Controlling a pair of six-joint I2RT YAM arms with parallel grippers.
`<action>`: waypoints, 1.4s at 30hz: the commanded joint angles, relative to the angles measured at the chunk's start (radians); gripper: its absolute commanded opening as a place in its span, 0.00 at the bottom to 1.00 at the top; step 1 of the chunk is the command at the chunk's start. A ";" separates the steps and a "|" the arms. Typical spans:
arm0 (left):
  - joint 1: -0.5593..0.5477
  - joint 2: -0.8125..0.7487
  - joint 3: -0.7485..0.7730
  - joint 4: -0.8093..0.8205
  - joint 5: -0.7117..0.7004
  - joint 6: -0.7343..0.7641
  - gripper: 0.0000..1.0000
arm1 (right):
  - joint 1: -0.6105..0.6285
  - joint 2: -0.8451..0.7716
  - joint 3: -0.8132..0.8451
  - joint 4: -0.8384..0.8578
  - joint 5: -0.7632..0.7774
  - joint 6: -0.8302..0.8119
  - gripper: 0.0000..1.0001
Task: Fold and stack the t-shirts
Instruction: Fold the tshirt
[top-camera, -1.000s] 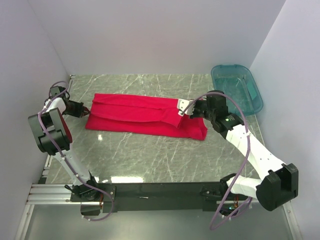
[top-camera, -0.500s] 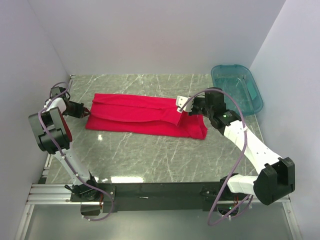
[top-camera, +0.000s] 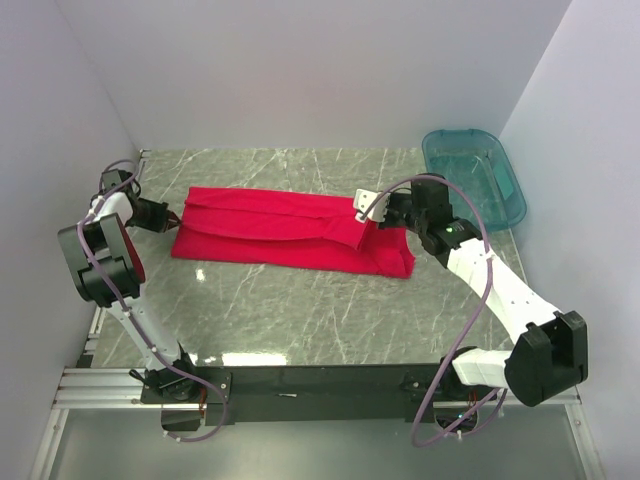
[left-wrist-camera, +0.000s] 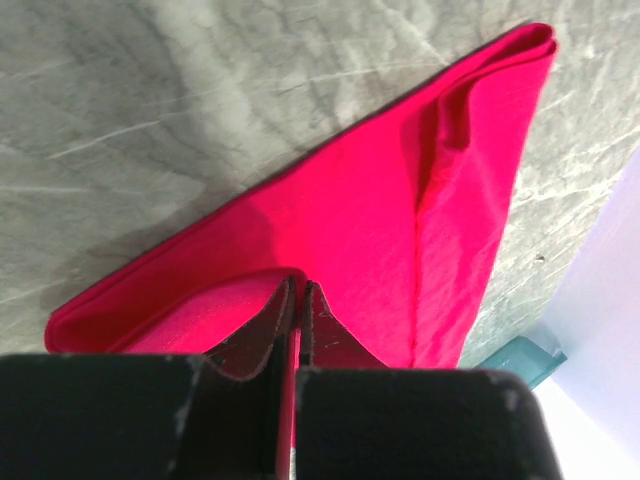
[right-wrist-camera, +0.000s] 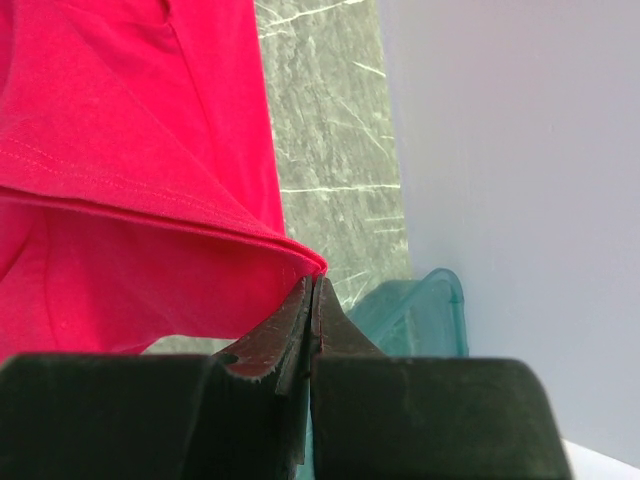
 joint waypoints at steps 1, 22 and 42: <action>-0.007 0.012 0.055 0.001 -0.011 0.007 0.01 | -0.013 0.007 0.041 0.045 -0.012 -0.004 0.00; -0.008 -0.032 0.108 0.038 0.028 0.076 0.43 | -0.020 0.038 0.053 0.053 -0.017 0.004 0.00; 0.007 -0.645 -0.408 0.323 0.107 0.248 0.65 | -0.027 0.130 0.070 0.111 0.020 0.006 0.00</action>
